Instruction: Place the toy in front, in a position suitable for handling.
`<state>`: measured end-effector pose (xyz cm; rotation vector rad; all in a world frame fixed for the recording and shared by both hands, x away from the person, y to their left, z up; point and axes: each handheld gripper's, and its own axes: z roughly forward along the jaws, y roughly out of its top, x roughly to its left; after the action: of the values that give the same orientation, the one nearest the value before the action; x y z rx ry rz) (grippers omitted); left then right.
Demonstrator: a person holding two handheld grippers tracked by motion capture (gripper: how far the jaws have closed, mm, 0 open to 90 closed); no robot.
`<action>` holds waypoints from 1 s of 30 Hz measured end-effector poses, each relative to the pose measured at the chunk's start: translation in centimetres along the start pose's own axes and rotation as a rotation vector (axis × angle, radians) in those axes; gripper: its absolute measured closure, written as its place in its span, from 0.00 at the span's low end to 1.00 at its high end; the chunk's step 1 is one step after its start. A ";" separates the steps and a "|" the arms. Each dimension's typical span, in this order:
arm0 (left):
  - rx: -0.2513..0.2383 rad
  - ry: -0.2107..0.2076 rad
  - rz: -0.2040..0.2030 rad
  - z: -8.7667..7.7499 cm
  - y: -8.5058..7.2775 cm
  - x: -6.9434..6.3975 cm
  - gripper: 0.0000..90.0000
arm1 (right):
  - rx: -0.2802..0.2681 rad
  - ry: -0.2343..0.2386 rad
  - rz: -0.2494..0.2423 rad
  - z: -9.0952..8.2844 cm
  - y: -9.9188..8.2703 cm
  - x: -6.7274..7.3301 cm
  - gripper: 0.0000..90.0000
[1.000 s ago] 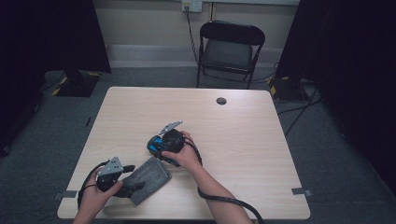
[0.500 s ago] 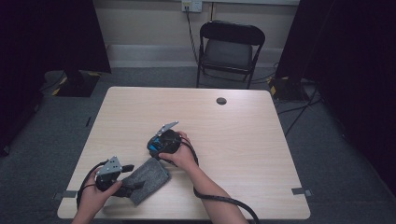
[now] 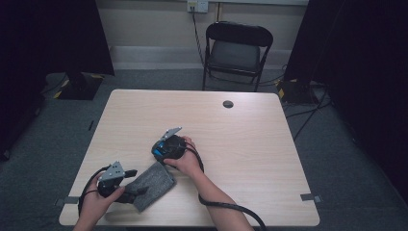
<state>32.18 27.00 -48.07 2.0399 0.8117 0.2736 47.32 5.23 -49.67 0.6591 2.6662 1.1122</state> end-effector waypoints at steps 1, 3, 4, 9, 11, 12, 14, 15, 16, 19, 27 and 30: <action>0.001 0.000 0.001 0.0 0.0 0.0 0.21 | 0.000 0.000 -0.003 0.0 0.0 0.0 0.27; 0.001 0.000 -0.004 0.0 -0.1 0.0 0.21 | -0.003 0.003 -0.004 0.0 -0.1 0.0 0.28; 0.003 0.001 -0.002 0.0 -0.1 0.0 0.21 | -0.003 0.005 -0.005 0.0 -0.1 0.0 0.28; 0.002 0.001 -0.002 0.0 -0.1 0.0 0.21 | 0.003 0.007 -0.010 -0.2 -0.1 0.0 0.28; 0.002 0.002 -0.001 0.1 -0.1 0.0 0.21 | -0.002 0.010 -0.002 -0.2 -0.2 -0.1 0.28; 0.003 0.000 -0.001 0.1 -0.1 0.0 0.21 | -0.003 0.010 0.002 -0.3 -0.2 -0.2 0.28; 0.006 0.002 0.003 0.1 -0.1 0.1 0.21 | -0.007 0.019 0.015 -0.4 -0.2 -0.3 0.28; 0.006 0.003 0.004 0.1 -0.1 0.1 0.21 | -0.010 0.021 0.018 -0.5 -0.2 -0.3 0.28; 0.006 0.002 0.004 0.1 -0.1 0.1 0.21 | -0.015 0.017 0.024 -0.6 -0.2 -0.3 0.28; 0.005 0.001 0.001 0.2 -0.1 0.1 0.21 | -0.032 0.028 0.044 -1.0 -0.3 -0.6 0.28; 0.007 0.006 0.004 0.2 0.0 0.0 0.21 | -0.052 0.024 0.079 -2.3 -0.8 -1.2 0.28; 0.007 0.004 0.007 0.2 0.1 -0.1 0.21 | -0.068 0.026 0.090 -3.0 -0.9 -1.4 0.28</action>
<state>32.21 26.81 -48.08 2.0499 0.8087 0.2789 47.26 2.07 -48.21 0.7642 2.6305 1.2369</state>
